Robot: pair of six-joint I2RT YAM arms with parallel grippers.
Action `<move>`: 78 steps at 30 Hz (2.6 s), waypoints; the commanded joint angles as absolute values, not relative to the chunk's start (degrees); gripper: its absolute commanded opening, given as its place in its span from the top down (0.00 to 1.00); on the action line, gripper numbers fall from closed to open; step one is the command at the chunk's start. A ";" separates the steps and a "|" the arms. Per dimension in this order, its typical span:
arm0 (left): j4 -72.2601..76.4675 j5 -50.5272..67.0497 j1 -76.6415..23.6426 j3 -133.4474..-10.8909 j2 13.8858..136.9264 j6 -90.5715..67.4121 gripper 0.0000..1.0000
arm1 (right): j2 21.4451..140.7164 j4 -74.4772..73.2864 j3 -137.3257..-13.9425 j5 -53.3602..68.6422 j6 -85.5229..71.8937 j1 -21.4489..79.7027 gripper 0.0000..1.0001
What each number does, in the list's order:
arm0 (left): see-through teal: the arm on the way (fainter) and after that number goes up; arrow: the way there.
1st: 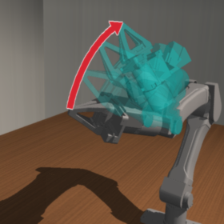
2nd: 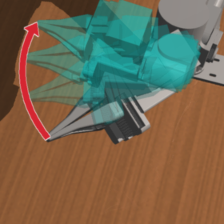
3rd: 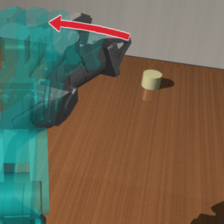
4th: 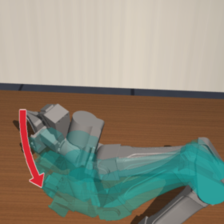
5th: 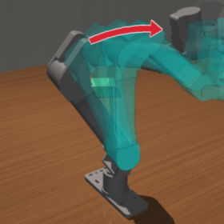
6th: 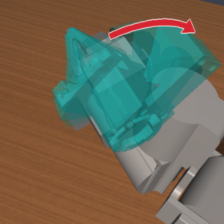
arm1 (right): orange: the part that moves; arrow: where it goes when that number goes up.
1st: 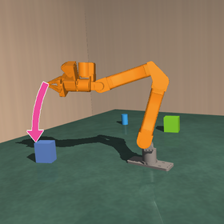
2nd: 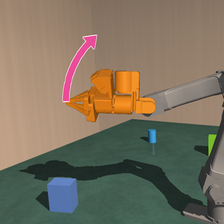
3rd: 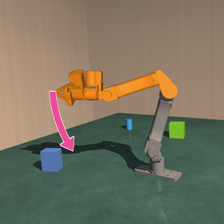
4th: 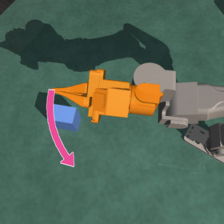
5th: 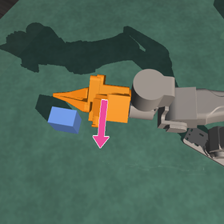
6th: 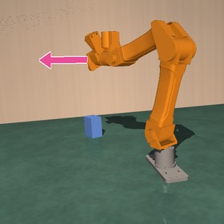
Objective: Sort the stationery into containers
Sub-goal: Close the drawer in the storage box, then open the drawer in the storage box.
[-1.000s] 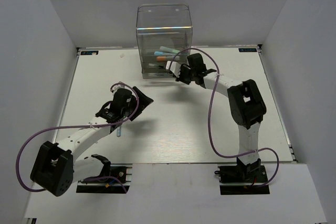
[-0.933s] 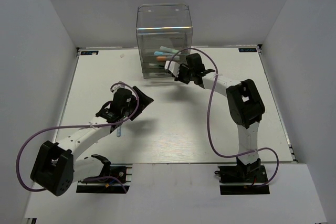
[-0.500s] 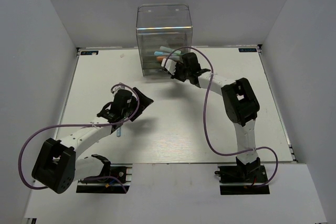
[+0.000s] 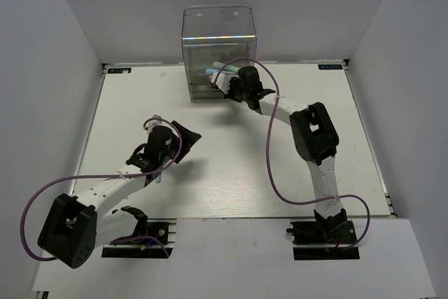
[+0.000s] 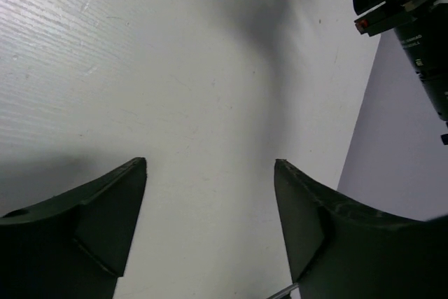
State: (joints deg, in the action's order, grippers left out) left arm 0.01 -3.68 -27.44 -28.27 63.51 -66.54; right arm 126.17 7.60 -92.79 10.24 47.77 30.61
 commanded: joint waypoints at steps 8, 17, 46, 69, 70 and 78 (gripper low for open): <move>11.33 -5.80 -27.07 -24.97 63.36 -70.66 0.43 | 127.79 11.34 -96.24 5.88 47.90 30.32 0.92; 23.90 -6.33 -27.07 -25.58 72.59 -73.04 0.50 | 125.42 13.09 -93.52 4.57 48.78 30.15 0.92; 54.06 -9.76 -26.54 -63.27 127.43 -88.07 0.67 | 77.96 4.66 -45.80 22.24 37.18 23.12 0.92; 49.83 -14.06 -26.54 -71.10 132.80 -87.54 0.59 | 75.15 5.10 -43.07 22.76 36.21 18.81 0.91; 49.83 -14.67 -26.54 -71.10 132.80 -87.54 0.59 | 75.06 5.01 -42.98 22.76 36.21 19.07 0.91; 50.45 -16.44 -26.54 -71.63 133.42 -87.54 0.68 | 74.79 5.36 -42.36 22.68 36.65 18.63 0.91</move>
State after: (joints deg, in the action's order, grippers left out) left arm 50.68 -13.47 -26.85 -70.26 133.56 -88.05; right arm 75.70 4.05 -43.18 22.06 36.80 19.11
